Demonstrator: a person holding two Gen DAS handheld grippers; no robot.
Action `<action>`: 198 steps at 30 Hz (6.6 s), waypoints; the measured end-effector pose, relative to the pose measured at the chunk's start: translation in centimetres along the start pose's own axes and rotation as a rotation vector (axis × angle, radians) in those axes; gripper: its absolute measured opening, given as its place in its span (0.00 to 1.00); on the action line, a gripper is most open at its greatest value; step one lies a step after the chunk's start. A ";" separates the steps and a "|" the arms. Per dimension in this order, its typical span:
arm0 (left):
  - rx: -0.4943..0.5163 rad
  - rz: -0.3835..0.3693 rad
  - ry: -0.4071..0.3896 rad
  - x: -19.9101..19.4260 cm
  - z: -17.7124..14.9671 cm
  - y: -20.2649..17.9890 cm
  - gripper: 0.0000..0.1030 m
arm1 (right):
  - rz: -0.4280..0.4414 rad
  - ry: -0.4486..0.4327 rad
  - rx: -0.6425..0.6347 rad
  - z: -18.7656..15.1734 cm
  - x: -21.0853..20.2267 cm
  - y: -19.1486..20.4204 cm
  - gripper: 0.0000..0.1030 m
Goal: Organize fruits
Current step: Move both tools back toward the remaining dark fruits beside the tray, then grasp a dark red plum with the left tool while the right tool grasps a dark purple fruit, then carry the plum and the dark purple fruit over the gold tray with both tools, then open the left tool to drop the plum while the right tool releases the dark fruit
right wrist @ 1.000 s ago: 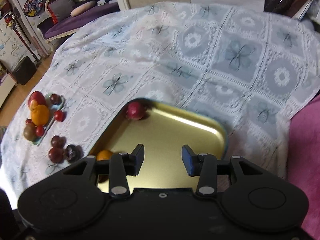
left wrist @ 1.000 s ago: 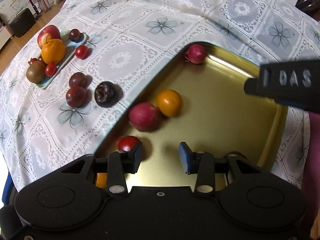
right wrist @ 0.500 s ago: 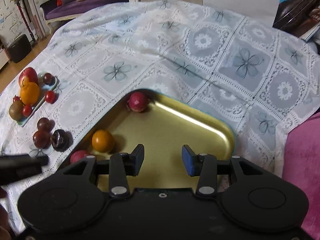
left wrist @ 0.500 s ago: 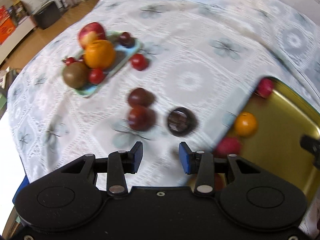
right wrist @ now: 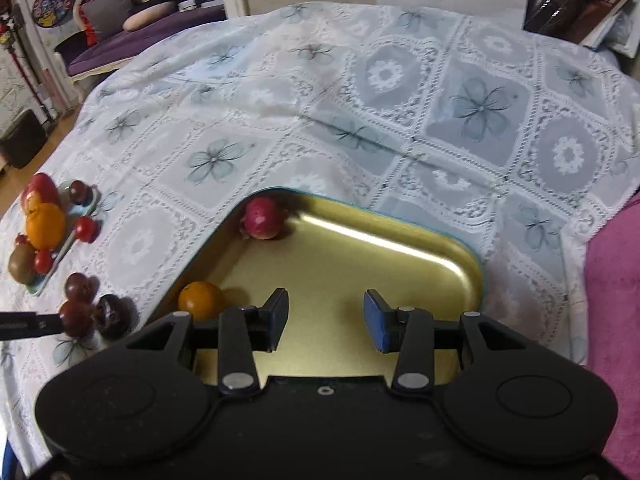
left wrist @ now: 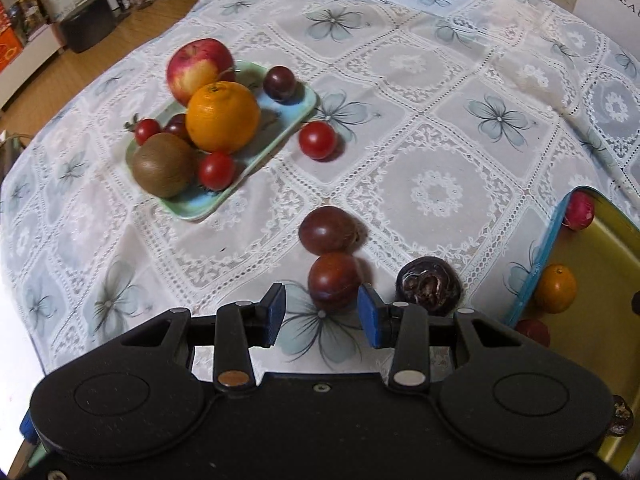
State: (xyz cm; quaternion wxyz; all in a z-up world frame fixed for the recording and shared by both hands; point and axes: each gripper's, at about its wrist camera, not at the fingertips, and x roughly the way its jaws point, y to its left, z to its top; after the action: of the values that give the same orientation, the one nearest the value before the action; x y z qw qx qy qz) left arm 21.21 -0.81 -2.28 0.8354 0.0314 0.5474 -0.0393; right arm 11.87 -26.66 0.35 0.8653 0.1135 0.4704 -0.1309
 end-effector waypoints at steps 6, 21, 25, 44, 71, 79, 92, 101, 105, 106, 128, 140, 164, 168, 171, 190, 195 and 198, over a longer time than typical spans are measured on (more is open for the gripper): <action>0.023 -0.020 0.007 1.3 0.2 0.0 0.48 | 0.035 -0.038 -0.049 -0.4 -0.8 1.5 0.43; 0.038 -0.146 0.047 3.1 0.9 1.5 0.42 | 0.162 -0.006 -0.312 -1.9 -2.4 11.6 0.43; 0.003 -0.170 0.059 2.7 1.2 2.7 0.42 | 0.169 0.011 -0.371 -1.6 -2.3 14.4 0.43; -0.145 -0.113 0.004 1.2 2.4 8.3 0.42 | 0.099 0.254 -0.384 0.3 4.9 19.7 0.43; -0.141 -0.087 -0.002 0.9 1.8 8.1 0.42 | 0.070 0.208 -0.378 -0.7 3.8 19.8 0.45; -0.095 -0.077 -0.018 -1.5 -0.5 5.9 0.42 | 0.131 0.163 -0.307 -1.7 -0.9 16.6 0.45; 0.039 -0.090 -0.015 -6.4 -7.2 -0.4 0.42 | 0.059 0.191 -0.171 -4.8 -6.0 7.1 0.45; 0.138 -0.154 0.010 -8.6 -10.2 -5.9 0.42 | 0.005 0.235 -0.021 -6.4 -6.2 -0.2 0.45; 0.173 -0.156 0.018 -9.0 -10.9 -8.0 0.42 | 0.011 0.235 0.045 -5.9 -6.3 -2.4 0.45; 0.181 -0.157 0.018 -9.0 -10.9 -8.5 0.42 | 0.009 0.227 0.062 -5.7 -6.4 -2.9 0.45; 0.196 -0.096 0.078 -4.8 -9.2 -14.9 0.42 | 0.051 0.147 0.023 -0.6 -1.9 -6.0 0.45; 0.177 -0.086 0.059 -4.0 -8.8 -15.1 0.42 | 0.160 0.084 0.027 -0.8 -2.5 -5.6 0.45; 0.149 -0.044 0.043 -5.3 -9.9 -14.6 0.46 | 0.133 0.045 0.045 -1.3 -3.4 -6.4 0.46; 0.148 -0.039 0.042 -5.6 -10.0 -14.7 0.46 | 0.131 0.043 0.039 -1.5 -3.6 -6.4 0.46; 0.145 -0.041 0.044 -5.7 -10.0 -14.5 0.46 | 0.128 0.044 0.031 -1.5 -3.6 -6.3 0.46; 0.118 -0.025 0.001 -6.4 -9.1 -11.3 0.46 | 0.114 0.042 -0.054 -2.6 -3.4 -4.2 0.46; 0.099 -0.014 -0.005 -6.2 -8.6 -9.3 0.46 | 0.098 0.056 -0.100 -3.1 -2.8 -2.9 0.46; 0.085 -0.009 -0.008 -6.0 -8.4 -8.0 0.46 | 0.112 0.057 -0.121 -3.5 -2.7 -2.2 0.46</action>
State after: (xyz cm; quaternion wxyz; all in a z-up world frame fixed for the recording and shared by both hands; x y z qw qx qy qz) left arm 10.35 -7.74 -0.25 0.8352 0.0643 0.5421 -0.0664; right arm 7.05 -27.29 0.59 0.8627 0.0906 0.4950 -0.0503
